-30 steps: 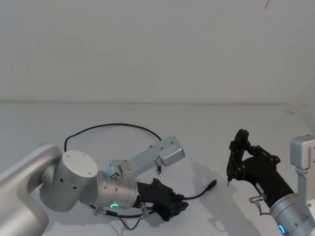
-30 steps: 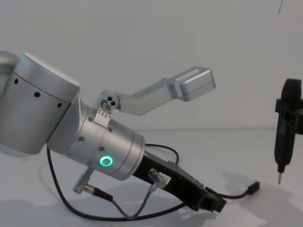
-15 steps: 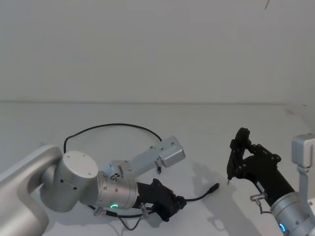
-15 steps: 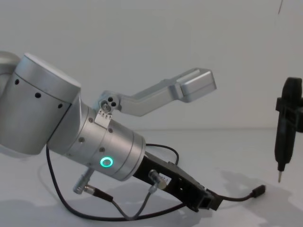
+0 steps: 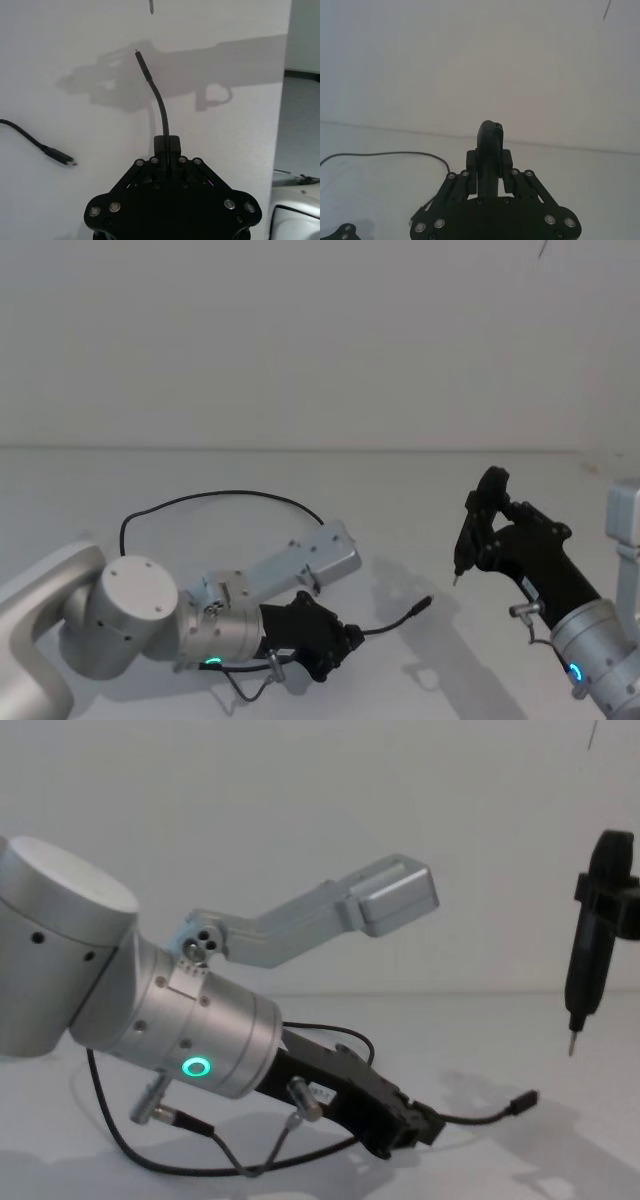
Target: Pick up the data cable with the one hand.
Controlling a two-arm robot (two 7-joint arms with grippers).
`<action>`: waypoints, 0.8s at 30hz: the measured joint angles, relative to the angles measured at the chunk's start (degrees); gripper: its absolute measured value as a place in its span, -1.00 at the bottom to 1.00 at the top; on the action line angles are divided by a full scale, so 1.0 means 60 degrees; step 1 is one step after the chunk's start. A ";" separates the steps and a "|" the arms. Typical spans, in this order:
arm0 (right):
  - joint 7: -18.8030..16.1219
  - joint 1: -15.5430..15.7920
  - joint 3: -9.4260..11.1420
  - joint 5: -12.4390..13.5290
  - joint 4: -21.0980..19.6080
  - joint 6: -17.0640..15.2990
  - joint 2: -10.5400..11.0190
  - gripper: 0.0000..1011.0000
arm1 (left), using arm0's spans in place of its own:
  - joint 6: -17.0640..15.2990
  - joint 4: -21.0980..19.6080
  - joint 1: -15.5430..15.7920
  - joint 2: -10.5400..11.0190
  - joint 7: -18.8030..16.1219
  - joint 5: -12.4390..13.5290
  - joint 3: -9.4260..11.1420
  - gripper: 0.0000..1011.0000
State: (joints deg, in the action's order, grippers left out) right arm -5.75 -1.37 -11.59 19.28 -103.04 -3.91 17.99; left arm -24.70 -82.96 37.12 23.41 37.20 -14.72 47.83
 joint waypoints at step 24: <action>-0.0449 -0.1058 -0.0082 -0.0133 0.0872 0.0154 -0.0342 -0.45 | 0.1914 -0.0796 -0.0579 0.0645 -0.0505 0.0354 -0.0569 -0.92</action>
State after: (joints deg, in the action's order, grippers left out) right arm -8.44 -7.72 -12.09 18.48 -97.81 -2.98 15.94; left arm -13.22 -87.73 33.64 27.28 34.17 -12.60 44.42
